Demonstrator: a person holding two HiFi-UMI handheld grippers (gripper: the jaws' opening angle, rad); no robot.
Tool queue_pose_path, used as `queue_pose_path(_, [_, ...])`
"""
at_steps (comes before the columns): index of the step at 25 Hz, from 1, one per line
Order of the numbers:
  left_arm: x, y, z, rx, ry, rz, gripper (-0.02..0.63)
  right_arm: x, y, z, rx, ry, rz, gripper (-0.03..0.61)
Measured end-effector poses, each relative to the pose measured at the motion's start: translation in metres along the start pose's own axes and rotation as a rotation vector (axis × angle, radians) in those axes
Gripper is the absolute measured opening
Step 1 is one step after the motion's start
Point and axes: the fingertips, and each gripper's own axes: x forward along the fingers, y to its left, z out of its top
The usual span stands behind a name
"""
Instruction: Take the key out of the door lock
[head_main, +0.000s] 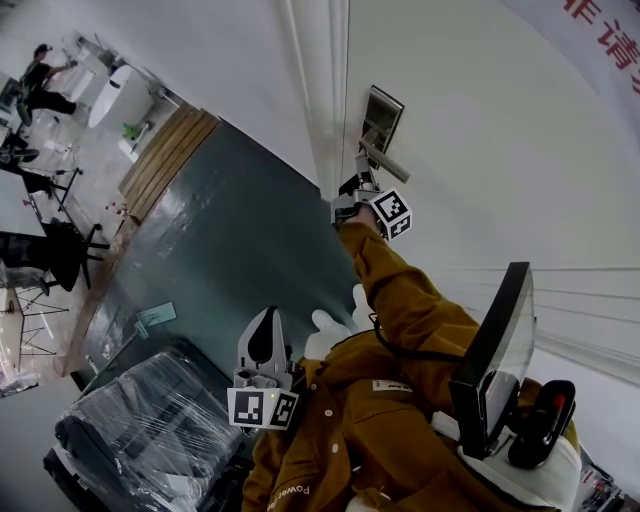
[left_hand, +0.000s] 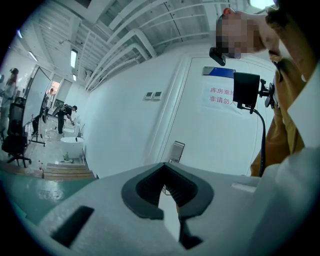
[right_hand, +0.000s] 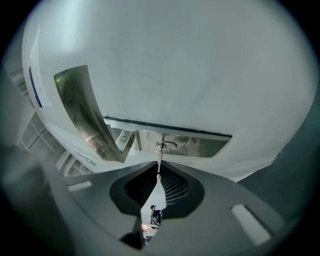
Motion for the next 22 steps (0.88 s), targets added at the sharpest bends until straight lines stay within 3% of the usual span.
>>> queue_pose_path(4, [0.0, -0.001, 0.0, 0.003, 0.0, -0.001, -0.002, -0.011, -0.001, -0.016, 0.071, 0.016, 0.023, 0.025])
queue_pose_path(9, [0.008, -0.003, -0.003, 0.01, -0.003, -0.004, -0.002, -0.024, -0.01, -0.054, 0.043, 0.12, 0.042, 0.025])
queue_pose_path(12, [0.011, -0.003, -0.006, 0.005, -0.006, -0.003, -0.002, -0.029, 0.0, -0.082, 0.017, 0.236, 0.076, 0.025])
queue_pose_path(18, [0.018, -0.002, -0.003, -0.003, -0.03, -0.014, -0.002, -0.06, 0.056, -0.123, -0.157, 0.544, 0.233, 0.025])
queue_pose_path(22, [0.027, -0.003, 0.001, -0.004, -0.045, -0.023, -0.002, -0.1, 0.099, -0.13, -0.391, 0.702, 0.34, 0.025])
